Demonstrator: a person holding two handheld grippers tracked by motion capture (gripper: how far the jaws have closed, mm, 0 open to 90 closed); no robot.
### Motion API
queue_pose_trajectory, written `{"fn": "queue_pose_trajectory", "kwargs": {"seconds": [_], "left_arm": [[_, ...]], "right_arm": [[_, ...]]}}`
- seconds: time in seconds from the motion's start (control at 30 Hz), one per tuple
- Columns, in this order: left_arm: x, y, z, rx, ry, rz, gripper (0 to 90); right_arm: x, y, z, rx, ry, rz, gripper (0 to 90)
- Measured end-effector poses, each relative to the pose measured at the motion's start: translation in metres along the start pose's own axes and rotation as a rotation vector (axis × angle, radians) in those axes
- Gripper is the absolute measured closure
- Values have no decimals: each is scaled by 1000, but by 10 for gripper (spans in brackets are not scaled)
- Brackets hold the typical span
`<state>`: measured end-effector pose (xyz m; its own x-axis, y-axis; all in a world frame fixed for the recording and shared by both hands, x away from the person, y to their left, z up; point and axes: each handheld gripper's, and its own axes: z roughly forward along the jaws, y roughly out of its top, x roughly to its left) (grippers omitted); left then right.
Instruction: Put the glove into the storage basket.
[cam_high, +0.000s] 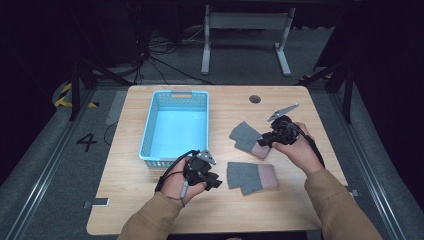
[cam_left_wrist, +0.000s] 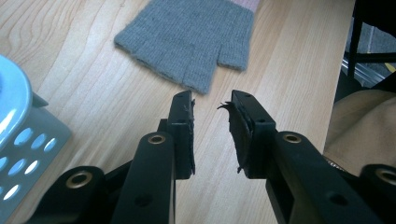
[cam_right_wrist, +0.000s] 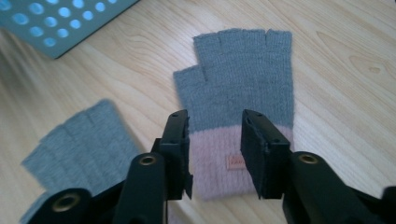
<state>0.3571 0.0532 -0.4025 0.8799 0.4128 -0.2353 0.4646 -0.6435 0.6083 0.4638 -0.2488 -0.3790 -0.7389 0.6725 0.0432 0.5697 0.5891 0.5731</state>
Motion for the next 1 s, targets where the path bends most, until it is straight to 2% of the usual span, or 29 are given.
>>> {"fn": "queue_pose_trajectory", "kwargs": {"seconds": [0.1,0.2,0.27,0.43,0.63,1.0], "left_arm": [[0,-1,0,5,0,-2,708],[0,-2,0,7,-1,-1,706],[0,-2,0,9,-2,0,705],[0,-2,0,9,-4,-1,705],[1,-2,1,14,-2,0,704],[2,-3,1,10,-5,-1,700]], "right_arm": [[-3,6,9,21,-17,-3,589],[-8,8,19,33,-19,16,567],[-12,10,30,55,-38,21,541],[-17,13,42,77,-52,30,524],[-20,16,55,74,-73,27,500],[-22,16,73,126,-97,24,463]]}}
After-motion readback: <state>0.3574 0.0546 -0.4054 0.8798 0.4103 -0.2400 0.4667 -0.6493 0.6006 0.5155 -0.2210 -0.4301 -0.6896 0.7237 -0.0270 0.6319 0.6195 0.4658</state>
